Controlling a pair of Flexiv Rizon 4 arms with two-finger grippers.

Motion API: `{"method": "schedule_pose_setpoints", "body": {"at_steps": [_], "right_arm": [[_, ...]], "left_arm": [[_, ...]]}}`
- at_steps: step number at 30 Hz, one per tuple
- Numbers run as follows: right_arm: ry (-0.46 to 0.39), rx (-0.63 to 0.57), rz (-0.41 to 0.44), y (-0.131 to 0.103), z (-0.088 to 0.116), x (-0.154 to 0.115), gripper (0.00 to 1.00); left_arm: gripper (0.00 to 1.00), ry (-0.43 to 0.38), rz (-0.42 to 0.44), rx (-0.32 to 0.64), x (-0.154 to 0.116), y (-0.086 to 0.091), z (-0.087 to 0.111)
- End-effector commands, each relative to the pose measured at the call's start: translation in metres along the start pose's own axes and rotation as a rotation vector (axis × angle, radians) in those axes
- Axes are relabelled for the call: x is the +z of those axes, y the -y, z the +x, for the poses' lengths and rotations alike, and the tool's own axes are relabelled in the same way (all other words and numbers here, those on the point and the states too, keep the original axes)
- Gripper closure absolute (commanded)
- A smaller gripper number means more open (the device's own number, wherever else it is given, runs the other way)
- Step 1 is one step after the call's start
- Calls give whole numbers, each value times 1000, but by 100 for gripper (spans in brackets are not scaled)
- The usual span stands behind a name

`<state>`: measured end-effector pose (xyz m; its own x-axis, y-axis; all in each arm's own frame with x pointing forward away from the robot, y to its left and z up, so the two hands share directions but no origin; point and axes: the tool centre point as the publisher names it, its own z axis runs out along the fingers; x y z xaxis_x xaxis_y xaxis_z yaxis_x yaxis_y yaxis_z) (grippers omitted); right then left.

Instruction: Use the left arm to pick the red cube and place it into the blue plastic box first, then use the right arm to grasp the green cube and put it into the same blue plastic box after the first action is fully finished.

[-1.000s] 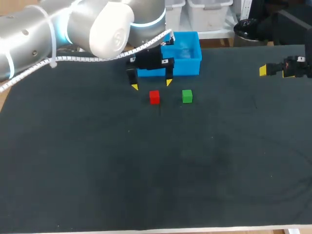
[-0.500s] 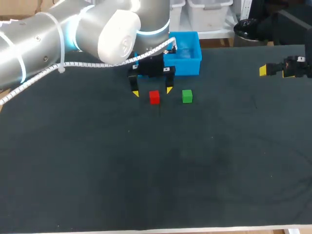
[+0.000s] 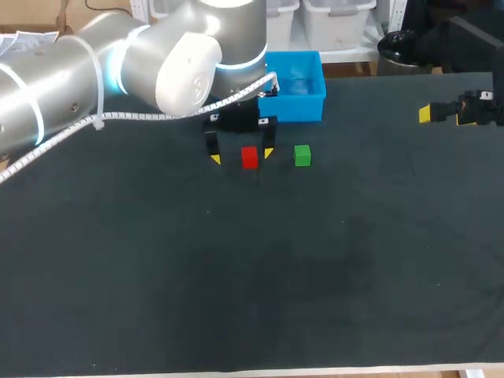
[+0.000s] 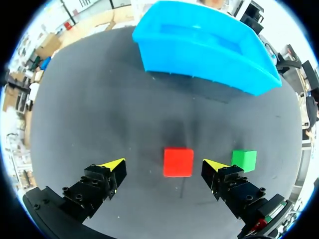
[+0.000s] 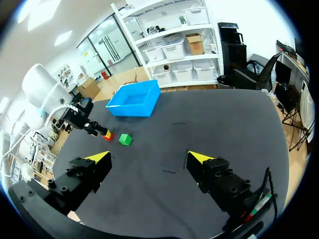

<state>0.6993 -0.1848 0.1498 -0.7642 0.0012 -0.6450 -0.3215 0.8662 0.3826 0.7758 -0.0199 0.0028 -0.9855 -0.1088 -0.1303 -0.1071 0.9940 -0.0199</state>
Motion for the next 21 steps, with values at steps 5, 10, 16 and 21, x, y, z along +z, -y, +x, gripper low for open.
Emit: {"method": "schedule_pose_setpoints", "body": {"at_steps": [5, 10, 16, 21], "right_arm": [[-1, 0, 0, 0, 0, 0, 0], [-1, 0, 0, 0, 0, 0, 0], [-1, 0, 0, 0, 0, 0, 0], [-1, 0, 0, 0, 0, 0, 0]], "left_arm": [[6, -13, 2, 24, 7, 4, -5], [93, -19, 0, 46, 7, 7, -4], [100, -25, 4, 55, 9, 9, 0], [100, -29, 4, 50, 8, 9, 2]]}}
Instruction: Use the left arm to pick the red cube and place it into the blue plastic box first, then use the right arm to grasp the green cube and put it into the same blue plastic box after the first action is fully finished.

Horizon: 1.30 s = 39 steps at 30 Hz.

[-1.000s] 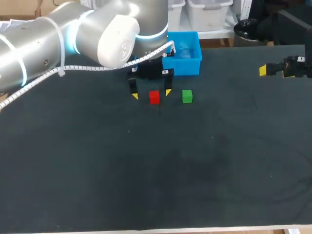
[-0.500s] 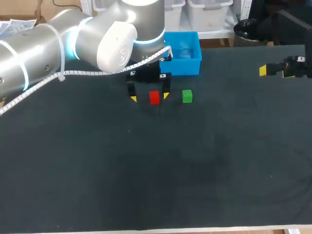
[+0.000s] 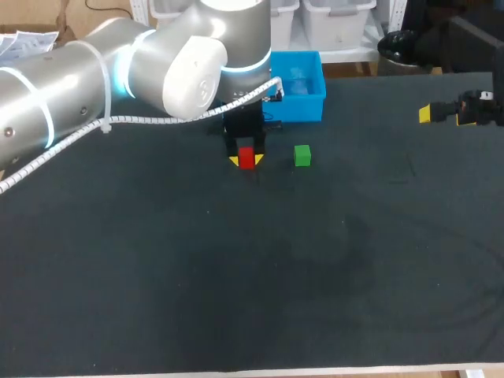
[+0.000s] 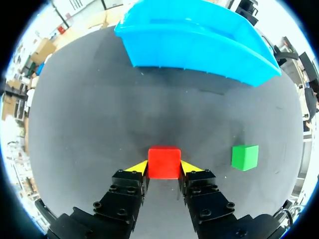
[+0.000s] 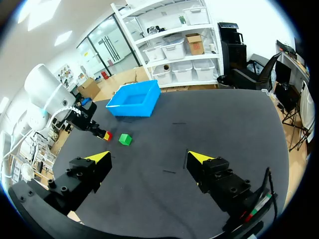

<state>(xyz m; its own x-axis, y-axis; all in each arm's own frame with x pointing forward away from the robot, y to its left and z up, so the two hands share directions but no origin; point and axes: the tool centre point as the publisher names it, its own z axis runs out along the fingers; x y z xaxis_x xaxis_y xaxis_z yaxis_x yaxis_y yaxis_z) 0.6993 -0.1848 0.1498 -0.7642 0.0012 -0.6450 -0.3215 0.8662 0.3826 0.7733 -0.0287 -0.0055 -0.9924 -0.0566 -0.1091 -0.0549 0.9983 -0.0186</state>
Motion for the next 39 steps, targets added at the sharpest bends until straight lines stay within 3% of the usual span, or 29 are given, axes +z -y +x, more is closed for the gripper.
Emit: {"method": "schedule_pose_setpoints", "body": {"at_steps": [1, 18, 27, 39], "right_arm": [[-1, 0, 0, 0, 0, 0, 0], [-1, 0, 0, 0, 0, 0, 0], [-1, 0, 0, 0, 0, 0, 0], [-1, 0, 0, 0, 0, 0, 0]], "left_arm": [[100, -6, -1, -3, 0, 0, -2], [100, 109, 46, 14, -56, 0, -16], [100, 181, 99, 2, -90, -3, -36], [100, 238, 160, 5, -107, 8, -59]]}}
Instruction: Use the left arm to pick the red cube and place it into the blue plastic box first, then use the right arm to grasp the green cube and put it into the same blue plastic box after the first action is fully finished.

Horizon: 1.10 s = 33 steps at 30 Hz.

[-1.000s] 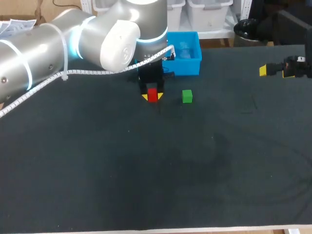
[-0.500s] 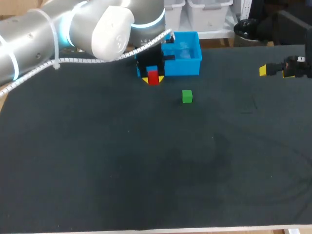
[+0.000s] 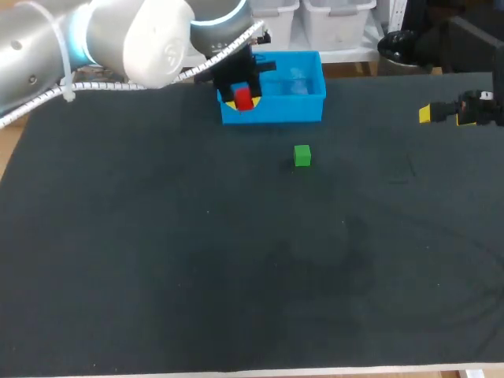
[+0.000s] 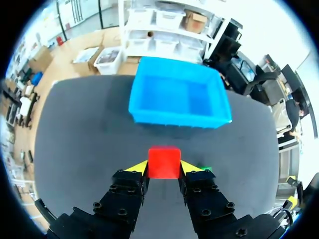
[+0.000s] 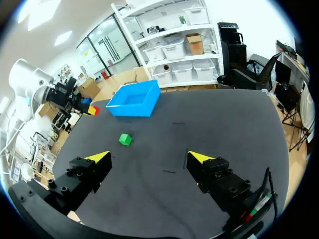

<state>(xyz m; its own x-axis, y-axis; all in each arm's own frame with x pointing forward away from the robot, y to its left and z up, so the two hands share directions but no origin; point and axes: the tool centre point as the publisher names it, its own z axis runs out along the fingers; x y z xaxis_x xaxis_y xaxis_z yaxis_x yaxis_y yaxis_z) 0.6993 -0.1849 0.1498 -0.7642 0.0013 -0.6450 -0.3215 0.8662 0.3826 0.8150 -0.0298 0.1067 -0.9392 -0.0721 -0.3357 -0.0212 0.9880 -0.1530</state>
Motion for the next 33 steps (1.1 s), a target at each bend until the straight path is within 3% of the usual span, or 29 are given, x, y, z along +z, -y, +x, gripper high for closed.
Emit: {"method": "schedule_pose_setpoints", "body": {"at_steps": [1, 11, 23, 33], "right_arm": [[-1, 0, 0, 0, 0, 0, 0], [-1, 0, 0, 0, 0, 0, 0], [-1, 0, 0, 0, 0, 0, 0], [-1, 0, 0, 0, 0, 0, 0]], "left_arm": [[100, 9, 24, 3, 1, 5, -7], [100, 69, 125, -54, -3, 10, -47], [100, 154, 185, -98, -8, 12, -100], [100, 160, 190, -132, 11, 12, -120]]}}
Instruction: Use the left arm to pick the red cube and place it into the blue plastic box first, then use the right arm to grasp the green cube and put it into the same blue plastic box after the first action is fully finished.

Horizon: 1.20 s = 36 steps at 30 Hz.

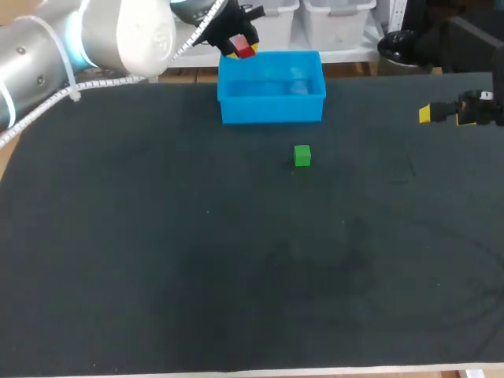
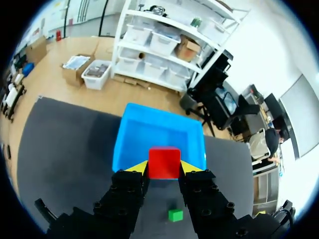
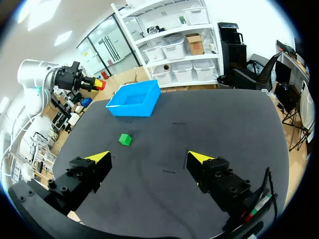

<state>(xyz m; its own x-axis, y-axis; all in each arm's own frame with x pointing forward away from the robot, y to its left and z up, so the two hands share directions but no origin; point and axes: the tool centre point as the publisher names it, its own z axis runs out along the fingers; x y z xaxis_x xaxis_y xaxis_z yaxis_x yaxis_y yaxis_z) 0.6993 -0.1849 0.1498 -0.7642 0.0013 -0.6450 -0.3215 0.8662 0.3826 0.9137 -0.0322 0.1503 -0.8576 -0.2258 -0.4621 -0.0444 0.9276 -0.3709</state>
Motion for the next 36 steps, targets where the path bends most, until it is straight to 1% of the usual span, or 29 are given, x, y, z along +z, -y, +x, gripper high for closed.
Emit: {"method": "schedule_pose_setpoints", "body": {"at_steps": [1, 5, 7, 8, 14, 18, 21, 22, 23, 24, 30, 36], "right_arm": [[-1, 0, 0, 0, 0, 0, 0], [-1, 0, 0, 0, 0, 0, 0], [-1, 0, 0, 0, 0, 0, 0], [-1, 0, 0, 0, 0, 0, 0], [-1, 0, 0, 0, 0, 0, 0], [-1, 0, 0, 0, 0, 0, 0], [-1, 0, 0, 0, 0, 0, 0], [-1, 0, 0, 0, 0, 0, 0], [-1, 0, 0, 0, 0, 0, 0], [-1, 0, 0, 0, 0, 0, 0], [-1, 0, 0, 0, 0, 0, 0], [-1, 0, 0, 0, 0, 0, 0]], "left_arm": [[100, -26, -14, -17, 24, -3, -10], [100, -50, -33, -24, 41, -8, -9], [100, -51, -34, -26, 42, -9, -9], [100, -62, -44, -36, 50, -12, -9], [100, -83, -61, -50, 68, -20, -9], [100, -95, -69, -50, 79, -21, -9], [100, -100, -71, -53, 81, -20, -9], [70, -102, -73, -55, 83, -20, -10], [5, -103, -74, -56, 84, -20, -11], [0, -103, -74, -57, 85, -20, -12], [0, -99, -72, -34, 82, -16, -15], [0, -87, -69, 36, 68, -10, -11]]}}
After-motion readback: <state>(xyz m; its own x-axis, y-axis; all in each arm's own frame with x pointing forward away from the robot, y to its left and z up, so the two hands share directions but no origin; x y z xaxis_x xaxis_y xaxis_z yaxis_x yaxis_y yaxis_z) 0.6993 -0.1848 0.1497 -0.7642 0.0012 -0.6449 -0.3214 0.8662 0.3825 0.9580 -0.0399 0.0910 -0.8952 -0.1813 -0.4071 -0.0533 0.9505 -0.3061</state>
